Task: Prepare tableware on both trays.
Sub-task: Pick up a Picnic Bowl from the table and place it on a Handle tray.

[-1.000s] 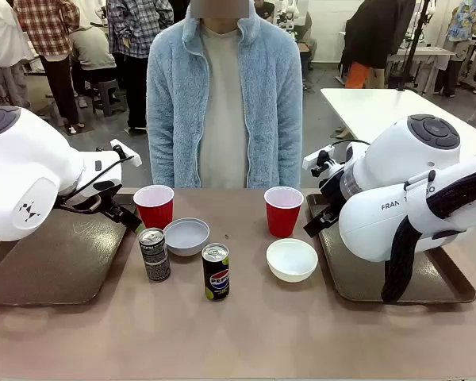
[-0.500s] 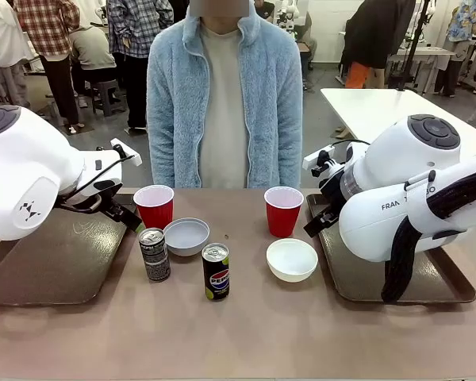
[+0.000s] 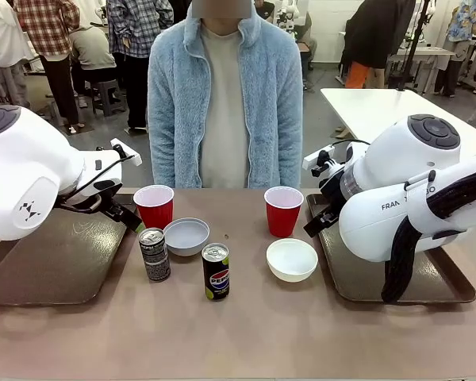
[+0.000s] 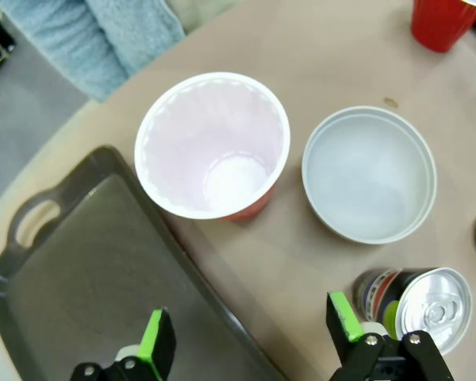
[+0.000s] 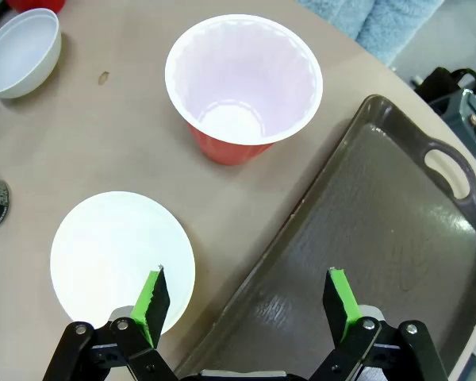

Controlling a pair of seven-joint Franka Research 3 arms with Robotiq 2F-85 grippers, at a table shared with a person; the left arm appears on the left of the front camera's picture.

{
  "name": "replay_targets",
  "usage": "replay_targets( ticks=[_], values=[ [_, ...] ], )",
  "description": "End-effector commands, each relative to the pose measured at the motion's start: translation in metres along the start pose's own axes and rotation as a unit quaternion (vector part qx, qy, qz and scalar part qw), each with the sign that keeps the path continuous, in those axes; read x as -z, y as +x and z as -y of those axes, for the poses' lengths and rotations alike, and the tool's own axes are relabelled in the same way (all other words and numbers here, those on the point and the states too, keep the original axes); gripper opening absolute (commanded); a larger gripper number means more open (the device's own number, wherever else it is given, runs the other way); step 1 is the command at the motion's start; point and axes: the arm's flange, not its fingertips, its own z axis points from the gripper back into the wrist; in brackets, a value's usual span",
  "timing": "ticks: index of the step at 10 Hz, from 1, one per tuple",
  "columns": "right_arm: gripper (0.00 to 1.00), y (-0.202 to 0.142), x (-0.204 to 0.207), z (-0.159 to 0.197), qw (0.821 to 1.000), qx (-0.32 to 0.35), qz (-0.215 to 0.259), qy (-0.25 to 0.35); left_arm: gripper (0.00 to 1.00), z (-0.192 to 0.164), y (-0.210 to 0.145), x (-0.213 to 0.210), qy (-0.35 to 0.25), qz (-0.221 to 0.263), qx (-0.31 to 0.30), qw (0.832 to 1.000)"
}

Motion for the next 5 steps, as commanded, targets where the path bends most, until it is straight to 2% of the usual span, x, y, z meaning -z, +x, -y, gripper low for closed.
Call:
replay_targets(
  ticks=[1,4,5],
  values=[
    [1.0,0.0,0.0,0.0,1.0,0.0,0.0,0.0,1.0,0.0,0.001,-0.002,0.001,0.002,0.0,1.0],
    [1.0,0.0,0.0,0.0,1.0,0.0,0.0,0.0,1.0,0.0,0.0,0.0,0.0,0.0,0.0,1.0],
    [1.0,0.002,-0.015,-0.004,0.999,0.017,-0.029,-0.037,1.0,-0.005,0.003,-0.023,0.008,-0.007,0.011,1.0]
  ],
)
